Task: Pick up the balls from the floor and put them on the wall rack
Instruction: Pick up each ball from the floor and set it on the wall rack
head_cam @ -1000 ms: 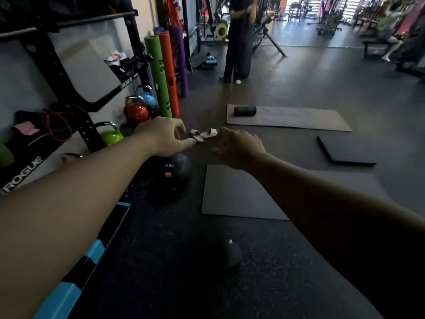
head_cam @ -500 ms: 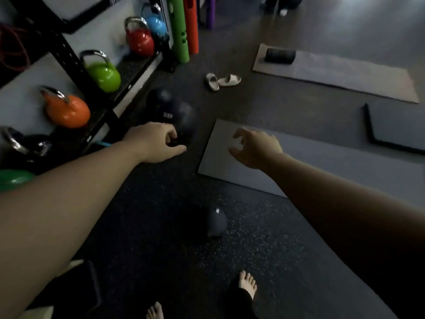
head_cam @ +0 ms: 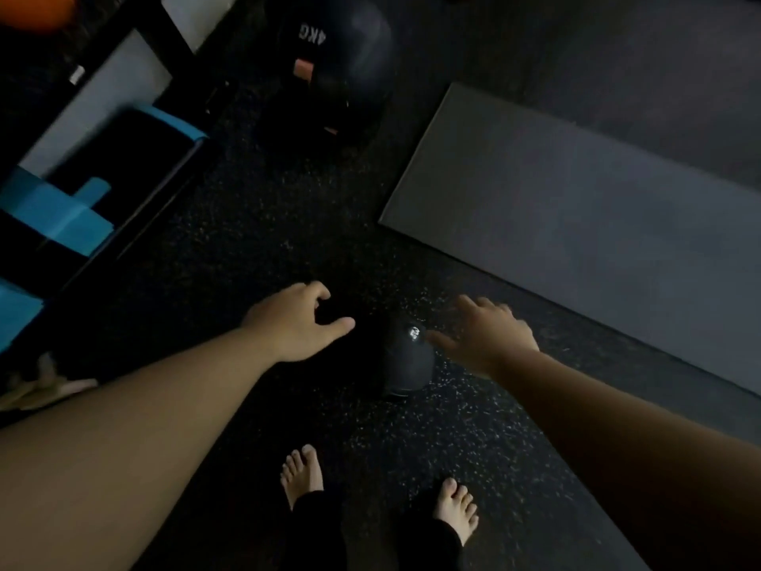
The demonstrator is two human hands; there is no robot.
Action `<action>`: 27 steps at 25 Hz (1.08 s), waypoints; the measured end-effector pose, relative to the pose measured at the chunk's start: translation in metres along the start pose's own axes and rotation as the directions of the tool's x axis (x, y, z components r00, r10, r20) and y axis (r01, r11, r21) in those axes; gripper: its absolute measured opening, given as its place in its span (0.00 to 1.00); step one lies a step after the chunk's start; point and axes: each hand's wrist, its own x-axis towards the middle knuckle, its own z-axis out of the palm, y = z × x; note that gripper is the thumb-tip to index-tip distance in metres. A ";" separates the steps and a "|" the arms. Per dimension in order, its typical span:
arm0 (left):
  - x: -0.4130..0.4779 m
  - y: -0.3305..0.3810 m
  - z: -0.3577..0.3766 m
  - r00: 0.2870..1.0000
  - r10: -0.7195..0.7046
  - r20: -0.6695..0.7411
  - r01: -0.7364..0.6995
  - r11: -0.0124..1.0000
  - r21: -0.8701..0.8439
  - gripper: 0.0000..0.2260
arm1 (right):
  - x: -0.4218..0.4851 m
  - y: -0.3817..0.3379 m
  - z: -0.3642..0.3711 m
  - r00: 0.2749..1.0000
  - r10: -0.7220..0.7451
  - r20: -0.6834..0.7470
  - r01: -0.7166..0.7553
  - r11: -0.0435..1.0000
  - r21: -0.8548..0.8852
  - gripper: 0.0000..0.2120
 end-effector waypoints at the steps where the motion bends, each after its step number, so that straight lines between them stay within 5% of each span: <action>1: 0.025 -0.011 0.033 1.000 -0.015 0.025 0.016 0.999 -0.030 0.36 | 0.021 0.004 0.031 1.000 0.007 0.015 -0.007 1.000 -0.002 0.41; 5: 0.122 -0.053 0.156 0.985 -0.120 0.123 0.145 0.964 -0.223 0.45 | 0.104 0.015 0.150 0.996 0.033 0.081 -0.039 0.997 0.072 0.45; 7: 0.157 -0.068 0.205 0.959 -0.213 0.188 0.275 0.865 -0.420 0.54 | 0.135 0.021 0.197 0.993 0.061 0.100 -0.077 0.984 0.162 0.52; 10: 0.186 -0.064 0.254 0.872 -0.293 0.391 0.489 0.558 -0.670 0.67 | 0.156 0.028 0.244 0.990 0.077 0.121 -0.117 0.922 0.370 0.58; 14: 0.184 -0.045 0.275 0.827 -0.319 0.462 0.532 0.180 -0.828 0.67 | 0.146 0.008 0.268 0.985 0.174 -0.013 -0.126 0.760 0.637 0.56; 19: 0.134 -0.053 0.216 0.849 -0.388 0.360 0.438 0.131 -0.890 0.74 | 0.121 -0.040 0.217 0.984 0.151 -0.096 -0.049 0.742 0.669 0.54; 24: 0.079 -0.066 0.073 0.888 -0.415 0.199 0.267 0.113 -0.957 0.53 | 0.095 -0.130 0.088 0.975 0.007 -0.224 0.150 0.722 0.675 0.52; 27: 0.031 -0.074 -0.031 0.893 -0.449 0.035 0.105 0.132 -0.986 0.51 | 0.069 -0.197 -0.010 0.938 -0.084 -0.335 0.294 0.706 0.644 0.52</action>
